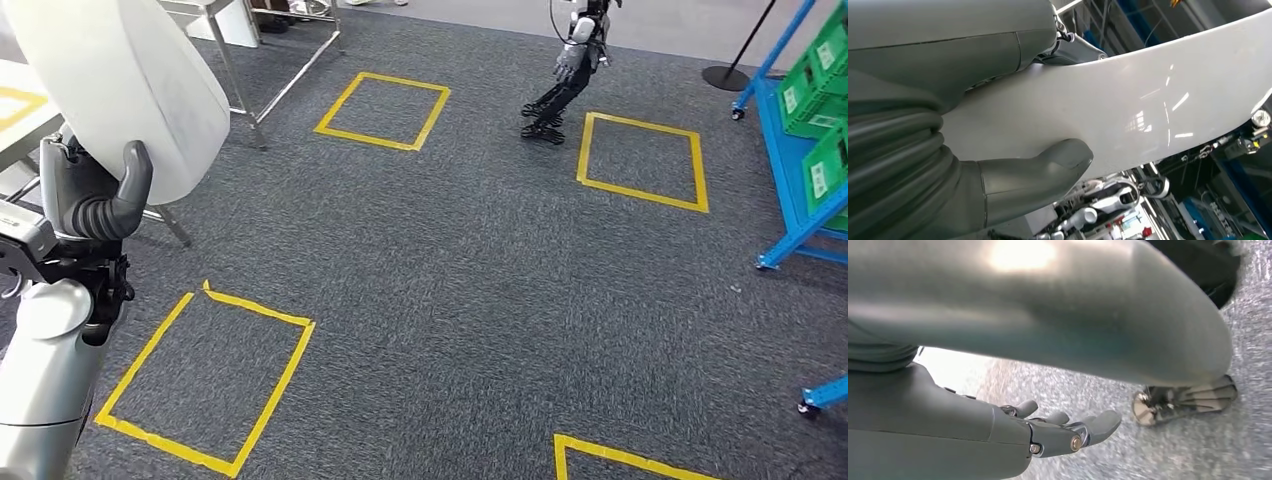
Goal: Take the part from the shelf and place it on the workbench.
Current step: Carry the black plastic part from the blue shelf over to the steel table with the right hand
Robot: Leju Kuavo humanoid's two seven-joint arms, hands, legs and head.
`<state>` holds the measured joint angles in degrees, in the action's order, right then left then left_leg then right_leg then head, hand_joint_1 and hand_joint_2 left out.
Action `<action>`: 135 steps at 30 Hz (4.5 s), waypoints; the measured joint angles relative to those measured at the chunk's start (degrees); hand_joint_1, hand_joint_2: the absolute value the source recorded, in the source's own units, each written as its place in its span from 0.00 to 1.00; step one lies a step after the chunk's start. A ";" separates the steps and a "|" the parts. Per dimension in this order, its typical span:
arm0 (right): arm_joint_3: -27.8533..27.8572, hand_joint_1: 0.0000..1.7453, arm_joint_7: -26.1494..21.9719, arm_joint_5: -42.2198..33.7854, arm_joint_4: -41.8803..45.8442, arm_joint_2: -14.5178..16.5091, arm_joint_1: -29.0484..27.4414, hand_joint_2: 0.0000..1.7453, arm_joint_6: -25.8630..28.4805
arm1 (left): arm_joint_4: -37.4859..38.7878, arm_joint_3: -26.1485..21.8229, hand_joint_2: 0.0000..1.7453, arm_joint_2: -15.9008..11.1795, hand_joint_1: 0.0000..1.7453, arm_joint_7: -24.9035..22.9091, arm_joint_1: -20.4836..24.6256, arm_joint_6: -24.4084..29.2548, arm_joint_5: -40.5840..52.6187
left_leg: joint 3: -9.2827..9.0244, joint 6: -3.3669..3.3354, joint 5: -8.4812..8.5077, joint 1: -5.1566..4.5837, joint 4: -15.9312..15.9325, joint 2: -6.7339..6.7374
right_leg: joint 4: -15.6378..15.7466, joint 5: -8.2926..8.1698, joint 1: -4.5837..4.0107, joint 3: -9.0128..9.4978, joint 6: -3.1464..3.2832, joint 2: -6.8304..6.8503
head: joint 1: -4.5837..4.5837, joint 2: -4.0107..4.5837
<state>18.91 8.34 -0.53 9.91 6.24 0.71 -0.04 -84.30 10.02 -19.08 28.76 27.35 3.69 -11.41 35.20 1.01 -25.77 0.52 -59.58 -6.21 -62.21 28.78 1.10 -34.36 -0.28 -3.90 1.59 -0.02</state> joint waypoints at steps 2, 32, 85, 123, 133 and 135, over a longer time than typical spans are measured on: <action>0.00 0.00 0.00 -0.03 -0.01 0.12 0.06 0.00 -0.01 | -0.33 -0.30 1.00 -0.16 1.00 -0.15 0.09 0.03 -0.01 | 0.36 0.91 0.17 0.06 0.09 -1.32 | 1.20 -0.09 -0.20 0.51 0.36 -0.45 | -0.08 0.00; 0.36 0.00 0.02 -1.31 -0.03 0.99 -0.68 0.00 0.57 | -3.01 -3.51 1.00 -4.39 1.00 -0.44 -1.01 -0.11 -2.34 | -0.49 0.77 -0.42 0.23 0.14 -0.74 | 1.44 -0.72 -0.06 0.08 -0.03 -0.05 | 0.73 0.01; 0.99 0.00 -0.72 -1.83 -0.03 1.08 0.22 0.00 1.46 | -3.63 -4.54 1.00 -1.13 1.00 -1.74 -3.26 1.17 3.96 | -1.49 -1.52 -0.18 0.09 1.16 6.94 | -8.76 5.37 -0.64 -3.96 -0.90 4.42 | 1.26 0.01; 1.92 0.00 -1.03 -3.25 -0.05 1.30 -0.63 0.00 0.63 | -3.47 -4.68 1.00 -1.07 1.00 -2.52 -1.02 0.55 2.33 | 6.34 1.00 -5.56 1.22 -13.80 6.04 | 0.88 0.82 0.28 0.92 1.25 3.54 | 1.49 0.00; 1.92 0.00 -1.10 -3.27 -0.14 1.17 -0.52 0.00 0.59 | -3.38 -4.54 1.00 -2.31 1.00 -2.31 -0.15 0.71 0.64 | -0.58 -1.48 -0.39 -0.01 0.13 5.88 | -4.28 5.02 -0.31 -0.04 -0.96 3.73 | 1.12 0.01; 1.92 0.00 -1.09 -3.27 -0.14 1.09 -0.53 0.00 0.57 | -3.20 -4.41 1.00 -2.32 1.00 -2.24 -0.12 0.87 0.39 | -1.00 -1.91 -0.90 -0.17 0.15 5.87 | -11.76 7.24 -0.37 -5.03 -1.05 3.73 | 0.91 0.01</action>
<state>20.83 7.25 -3.80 9.77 7.33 0.18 0.54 -87.50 5.61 -21.40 26.52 27.23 4.57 -11.02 34.20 -0.90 -26.67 0.35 -59.43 -0.34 -73.98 36.02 0.72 -39.39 -1.33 -0.18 2.50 -0.02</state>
